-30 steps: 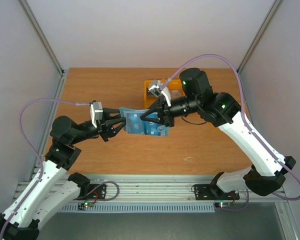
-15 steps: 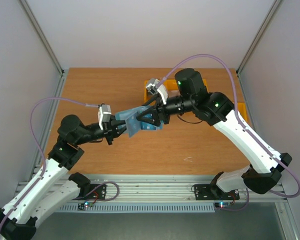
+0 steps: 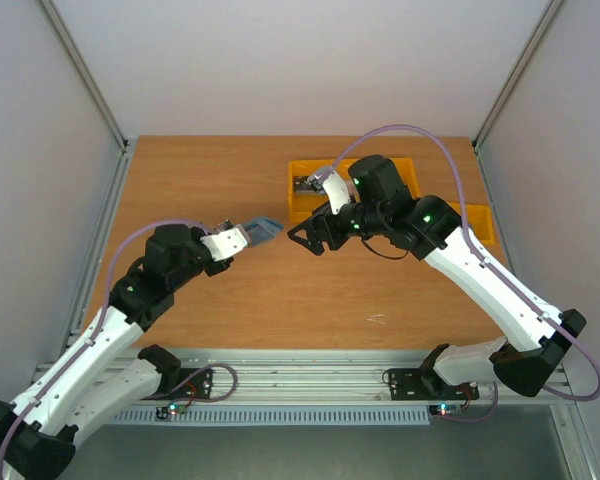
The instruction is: Take the credit cards out of the card holder
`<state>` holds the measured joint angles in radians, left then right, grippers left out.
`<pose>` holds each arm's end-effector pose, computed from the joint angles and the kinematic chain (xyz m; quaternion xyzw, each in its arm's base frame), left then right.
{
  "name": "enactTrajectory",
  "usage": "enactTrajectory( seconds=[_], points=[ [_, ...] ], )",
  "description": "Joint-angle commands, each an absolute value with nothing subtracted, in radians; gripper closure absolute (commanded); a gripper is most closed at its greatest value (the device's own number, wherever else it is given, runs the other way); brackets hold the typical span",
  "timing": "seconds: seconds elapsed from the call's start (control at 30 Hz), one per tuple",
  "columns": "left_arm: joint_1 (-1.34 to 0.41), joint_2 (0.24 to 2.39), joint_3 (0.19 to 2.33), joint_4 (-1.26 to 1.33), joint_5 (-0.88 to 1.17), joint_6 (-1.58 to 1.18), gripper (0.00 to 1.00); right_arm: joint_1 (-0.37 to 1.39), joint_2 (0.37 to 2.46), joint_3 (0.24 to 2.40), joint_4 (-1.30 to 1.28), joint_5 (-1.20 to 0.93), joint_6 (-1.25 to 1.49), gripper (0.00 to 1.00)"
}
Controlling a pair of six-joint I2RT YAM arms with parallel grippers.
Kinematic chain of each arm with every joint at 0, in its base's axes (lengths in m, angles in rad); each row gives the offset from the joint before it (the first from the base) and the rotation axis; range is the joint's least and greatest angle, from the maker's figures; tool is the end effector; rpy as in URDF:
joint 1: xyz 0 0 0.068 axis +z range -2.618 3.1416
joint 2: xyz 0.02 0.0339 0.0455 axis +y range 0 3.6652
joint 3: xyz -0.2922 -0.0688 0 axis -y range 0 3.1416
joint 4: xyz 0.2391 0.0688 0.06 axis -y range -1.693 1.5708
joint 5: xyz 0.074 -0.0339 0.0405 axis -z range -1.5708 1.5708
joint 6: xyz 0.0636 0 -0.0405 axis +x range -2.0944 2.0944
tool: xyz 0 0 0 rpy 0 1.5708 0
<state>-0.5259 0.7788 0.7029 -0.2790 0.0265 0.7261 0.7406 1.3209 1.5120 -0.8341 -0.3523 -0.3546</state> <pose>0.1583 -0.0938 0.3126 0.4870 0.6607 0.0463 0.5694 0.1904 0.2038 0.4208 -0.5254 0.7109 0.2383 0.4023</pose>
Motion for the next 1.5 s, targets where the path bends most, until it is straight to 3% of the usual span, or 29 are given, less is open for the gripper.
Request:
enactTrajectory(
  seconds=[0.0, 0.17, 0.57, 0.63, 0.97, 1.03, 1.07, 1.13, 1.17, 1.27, 1.3, 1.33, 1.47],
  points=[
    [-0.511, 0.762, 0.86, -0.409, 0.224, 0.433, 1.0, 0.742, 1.335, 1.498, -0.765, -0.455, -0.333, 0.13],
    [-0.5, 0.736, 0.883, -0.41, 0.526, 0.043, 1.0, 0.742, 1.284, 1.433, -0.675, -0.587, -0.356, 0.02],
    [-0.47, 0.687, 0.859, -0.255, 0.724, -0.196, 1.0, 0.74, 1.238, 1.377, -0.642, -0.629, -0.391, 0.06],
    [-0.463, 0.678, 0.846, -0.214, 0.743, -0.24, 1.0, 0.74, 1.227, 1.37, -0.639, -0.656, -0.401, 0.14],
    [-0.443, 0.672, 0.83, -0.182, 0.769, -0.3, 1.0, 0.739, 1.194, 1.361, -0.59, -0.771, -0.391, 0.91],
    [-0.442, 0.676, 0.825, -0.178, 0.766, -0.315, 0.98, 0.739, 1.201, 1.362, -0.581, -0.778, -0.377, 0.99],
    [-0.441, 0.675, 0.825, -0.181, 0.754, -0.321, 0.86, 0.739, 1.205, 1.363, -0.584, -0.774, -0.375, 0.99],
    [-0.439, 0.674, 0.822, -0.204, 0.687, -0.338, 0.48, 0.738, 1.208, 1.366, -0.598, -0.715, -0.37, 0.99],
    [-0.438, 0.671, 0.823, -0.219, 0.638, -0.348, 0.38, 0.737, 1.209, 1.369, -0.61, -0.679, -0.366, 0.99],
    [-0.426, 0.66, 0.824, -0.266, 0.423, -0.35, 0.29, 0.715, 1.231, 1.387, -0.662, -0.56, -0.312, 0.99],
    [-0.413, 0.657, 0.825, -0.28, 0.198, -0.334, 0.25, 0.715, 1.299, 1.474, -0.819, -0.342, -0.205, 0.99],
    [-0.41, 0.657, 0.825, -0.276, 0.141, -0.314, 0.25, 0.717, 1.341, 1.531, -0.907, -0.224, -0.168, 0.99],
    [-0.41, 0.653, 0.813, -0.202, 0.215, -0.176, 0.31, 0.816, 1.48, 1.702, -1.136, 0.112, -0.114, 0.99]
  ],
)
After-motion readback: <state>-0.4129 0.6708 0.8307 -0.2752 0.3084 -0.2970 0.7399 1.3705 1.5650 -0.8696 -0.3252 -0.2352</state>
